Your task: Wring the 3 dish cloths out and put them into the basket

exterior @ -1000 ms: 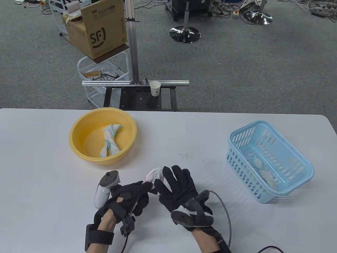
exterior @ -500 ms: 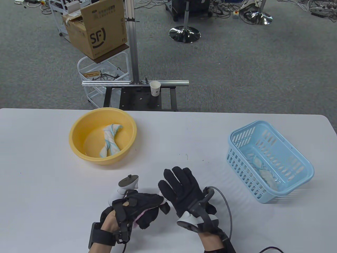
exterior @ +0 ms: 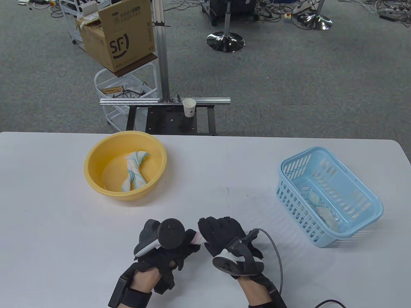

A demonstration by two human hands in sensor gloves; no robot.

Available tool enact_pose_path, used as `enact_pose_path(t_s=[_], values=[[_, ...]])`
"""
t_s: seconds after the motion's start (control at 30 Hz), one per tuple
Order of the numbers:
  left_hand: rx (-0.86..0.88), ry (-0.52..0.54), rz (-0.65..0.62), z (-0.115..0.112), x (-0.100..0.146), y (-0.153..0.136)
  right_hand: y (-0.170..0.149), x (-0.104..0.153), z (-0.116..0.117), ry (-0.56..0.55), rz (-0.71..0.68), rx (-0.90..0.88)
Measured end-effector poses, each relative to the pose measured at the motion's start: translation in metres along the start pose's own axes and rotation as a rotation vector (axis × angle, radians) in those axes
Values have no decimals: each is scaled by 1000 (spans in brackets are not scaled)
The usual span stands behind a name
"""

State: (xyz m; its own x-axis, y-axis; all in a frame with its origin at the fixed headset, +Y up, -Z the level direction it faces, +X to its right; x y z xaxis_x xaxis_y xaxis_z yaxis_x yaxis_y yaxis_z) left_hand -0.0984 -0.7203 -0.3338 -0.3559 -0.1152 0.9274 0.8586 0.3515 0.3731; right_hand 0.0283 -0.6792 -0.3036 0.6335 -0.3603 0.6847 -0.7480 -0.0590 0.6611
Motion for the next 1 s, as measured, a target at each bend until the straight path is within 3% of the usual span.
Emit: enact_pose_path(t_s=[0.1, 0.37, 0.67, 0.83, 1.0], values=[[-164, 94, -34, 5, 0, 5, 0, -3, 1, 43, 34, -27], [-232, 249, -83, 13, 3, 9, -14, -5, 11, 150, 166, -306], [-253, 254, -127, 9, 4, 16, -39, 3, 52, 359, 318, -782], [-272, 279, -158, 12, 5, 22, -46, 8, 71, 414, 358, -1051], [-291, 304, -183, 18, 8, 28, -48, 11, 80, 436, 365, -1197]])
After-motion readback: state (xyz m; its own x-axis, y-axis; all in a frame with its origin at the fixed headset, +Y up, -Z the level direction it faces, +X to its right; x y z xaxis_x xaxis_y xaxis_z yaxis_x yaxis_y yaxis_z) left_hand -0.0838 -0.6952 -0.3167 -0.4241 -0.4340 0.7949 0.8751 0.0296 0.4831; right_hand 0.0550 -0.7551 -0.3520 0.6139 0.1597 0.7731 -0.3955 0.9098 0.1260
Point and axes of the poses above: the tracker on the back of each hand, its own y axis roughly to the thumb side, its own x axis roughly from the fingertips to the wrist, z = x × y, the point moved 5 cm from there along -x, roughly from the wrist to the fingertips, and after that the axes turned 12 degrees about y, right-handed, at the moved point
